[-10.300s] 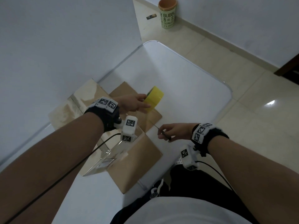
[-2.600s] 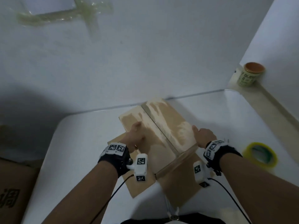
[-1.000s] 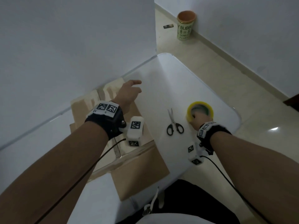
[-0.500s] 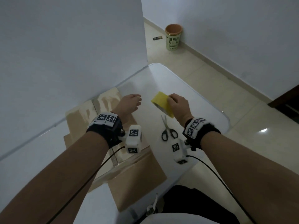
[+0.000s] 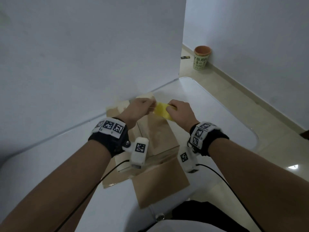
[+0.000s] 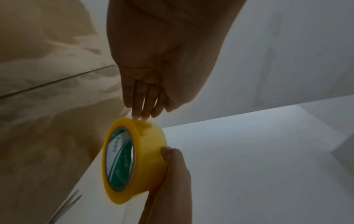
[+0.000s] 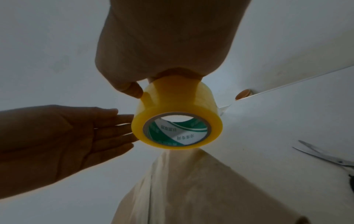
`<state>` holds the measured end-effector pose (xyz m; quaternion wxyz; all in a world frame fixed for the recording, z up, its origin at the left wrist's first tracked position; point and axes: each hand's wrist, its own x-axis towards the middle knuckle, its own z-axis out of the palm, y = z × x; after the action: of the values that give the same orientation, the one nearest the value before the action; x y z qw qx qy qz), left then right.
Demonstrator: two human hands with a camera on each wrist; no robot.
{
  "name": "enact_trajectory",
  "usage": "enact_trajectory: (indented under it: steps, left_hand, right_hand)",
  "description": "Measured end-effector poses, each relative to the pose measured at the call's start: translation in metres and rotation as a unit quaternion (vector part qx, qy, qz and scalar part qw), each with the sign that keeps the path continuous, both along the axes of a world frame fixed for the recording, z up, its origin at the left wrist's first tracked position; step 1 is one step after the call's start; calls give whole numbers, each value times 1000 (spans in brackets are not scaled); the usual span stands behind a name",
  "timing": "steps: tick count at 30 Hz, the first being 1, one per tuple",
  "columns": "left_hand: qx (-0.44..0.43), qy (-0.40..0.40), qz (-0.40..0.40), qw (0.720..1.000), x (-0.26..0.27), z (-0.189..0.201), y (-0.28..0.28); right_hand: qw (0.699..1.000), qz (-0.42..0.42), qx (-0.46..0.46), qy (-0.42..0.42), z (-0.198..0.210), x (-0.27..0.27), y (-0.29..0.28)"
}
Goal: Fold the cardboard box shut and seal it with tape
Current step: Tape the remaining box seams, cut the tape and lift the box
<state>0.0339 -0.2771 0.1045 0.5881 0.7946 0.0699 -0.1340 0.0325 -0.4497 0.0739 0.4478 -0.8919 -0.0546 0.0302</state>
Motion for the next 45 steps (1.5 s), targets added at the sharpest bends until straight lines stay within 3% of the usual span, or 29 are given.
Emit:
enact_trajectory:
  steps: [5, 9, 15, 20, 26, 30, 32, 34, 35, 37, 39, 41, 45]
  left_hand:
    - [61, -62, 3, 996, -8, 12, 17]
    - [95, -61, 31, 993, -16, 10, 34]
    - [-1, 9, 62, 998, -36, 3, 65]
    - [8, 28, 67, 997, -61, -7, 84]
    - [-30, -4, 97, 995, -80, -11, 109]
    - [-49, -20, 120, 991, -85, -10, 117]
    - [-52, -14, 137, 989, -86, -11, 125]
    - [-56, -3, 152, 987, -87, -13, 135]
    - [-55, -1, 154, 987, -88, -14, 139]
    - [-42, -1, 153, 987, -89, -17, 139]
    - [-24, 0, 146, 989, -93, -21, 132]
    - [-13, -8, 144, 989, -96, -25, 125]
    - [-48, -49, 189, 980, -93, -13, 134]
  right_hand:
    - [1000, 6, -7, -9, 17, -10, 18]
    - [1000, 21, -12, -14, 27, -17, 34]
    - [991, 112, -75, 25, 40, -25, 48]
    - [958, 206, -186, 77, 51, -34, 75]
    - [952, 177, -241, 69, 42, -46, 85]
    - [965, 160, -166, 129, 41, -44, 89]
    - [961, 180, -33, 206, 42, -48, 89]
    - [937, 179, 123, 274, 40, -55, 86]
    - [926, 181, 156, 291, 39, -58, 86]
    - [937, 202, 110, 264, 36, -60, 87]
    - [954, 235, -23, 184, 39, -60, 89]
    - [946, 259, -145, 128, 48, -58, 88]
    - [933, 185, -299, 75, 54, -59, 67]
